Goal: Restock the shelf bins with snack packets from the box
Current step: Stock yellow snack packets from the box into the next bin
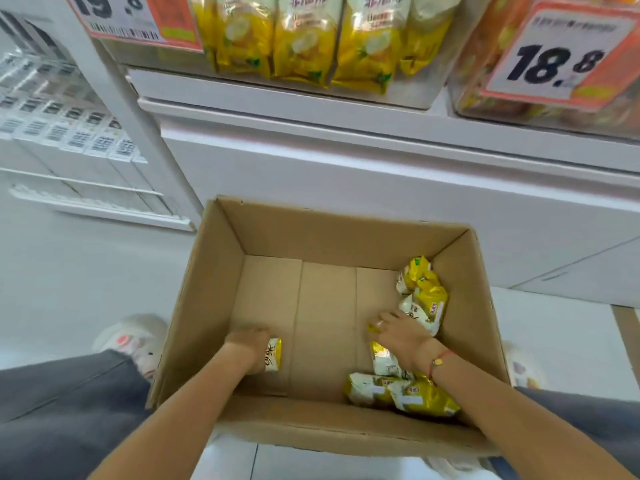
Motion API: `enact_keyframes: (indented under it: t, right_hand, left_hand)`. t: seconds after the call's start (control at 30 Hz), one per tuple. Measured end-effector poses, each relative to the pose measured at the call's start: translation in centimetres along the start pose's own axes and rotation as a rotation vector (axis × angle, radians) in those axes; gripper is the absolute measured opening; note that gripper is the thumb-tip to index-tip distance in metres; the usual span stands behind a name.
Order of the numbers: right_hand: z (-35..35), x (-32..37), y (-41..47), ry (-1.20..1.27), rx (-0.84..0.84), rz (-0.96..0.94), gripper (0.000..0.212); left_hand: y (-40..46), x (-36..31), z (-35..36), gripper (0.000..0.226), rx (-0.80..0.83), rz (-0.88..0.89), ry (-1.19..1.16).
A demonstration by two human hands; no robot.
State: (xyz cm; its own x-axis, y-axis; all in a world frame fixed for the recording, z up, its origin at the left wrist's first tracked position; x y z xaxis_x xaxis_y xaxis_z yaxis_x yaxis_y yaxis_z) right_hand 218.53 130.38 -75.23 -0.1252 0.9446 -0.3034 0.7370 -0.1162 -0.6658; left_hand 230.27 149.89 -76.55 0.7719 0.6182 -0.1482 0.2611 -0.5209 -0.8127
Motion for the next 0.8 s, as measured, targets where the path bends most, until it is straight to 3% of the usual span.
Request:
enact_keyframes:
  t: [0.13,0.23,0.33,0.43,0.5,0.6,0.67,0.8]
  right_hand:
    - [0.0,1.0,0.5,-0.136,-0.141,-0.141,0.044]
    - [-0.5,0.1,0.6,-0.06,-0.203,-0.099,0.036]
    - [-2.8,-3.1,0.6,0.36,-0.2,0.087,0.043]
    - [-5.5,-6.0,0.0,1.192,-0.044,0.253,0.047]
    - [-7.4,-6.3,-0.6,1.585,0.083,0.215,0.044]
    - [-10.0,-6.4,-2.6,1.873,0.29,0.076,0.042]
    - [-11.5,-6.5,-4.2,2.034,0.391,-0.073,0.039]
    - [-12.9,-7.2,-6.0,2.225,0.445,-0.113,0.035]
  left_hand:
    - [0.8,-0.2,0.9,0.06,-0.038,-0.031,0.025]
    - [0.7,0.0,0.3,0.061,-0.07,-0.083,-0.107]
    - [0.7,-0.3,-1.4,0.051,-0.154,-0.05,-0.488]
    - [0.4,-1.5,-4.0,0.024,-0.259,0.054,-1.0]
    - [-0.6,-1.8,-6.0,0.027,-0.289,0.052,-1.21]
    - [-1.9,-1.8,-9.4,0.054,-0.315,0.11,-1.299]
    - [-3.7,-2.0,-12.2,0.06,-0.398,0.186,-1.341]
    - [-7.0,-3.6,-16.2,0.069,-0.498,0.349,-1.434]
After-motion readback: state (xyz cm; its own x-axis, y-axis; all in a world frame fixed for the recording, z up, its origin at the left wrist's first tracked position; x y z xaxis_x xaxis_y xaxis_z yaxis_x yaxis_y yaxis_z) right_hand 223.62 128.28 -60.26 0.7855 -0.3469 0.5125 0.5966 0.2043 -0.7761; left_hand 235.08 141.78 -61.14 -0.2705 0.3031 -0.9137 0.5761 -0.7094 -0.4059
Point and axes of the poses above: each hand's wrist, its own y-axis towards the middle knuckle, its own z-axis out of the palm, x = y × z, the point moved 9 cm from there along y, towards the middle knuckle, and after that the axes turned 13 degrees about z, right-handed, at the moved point
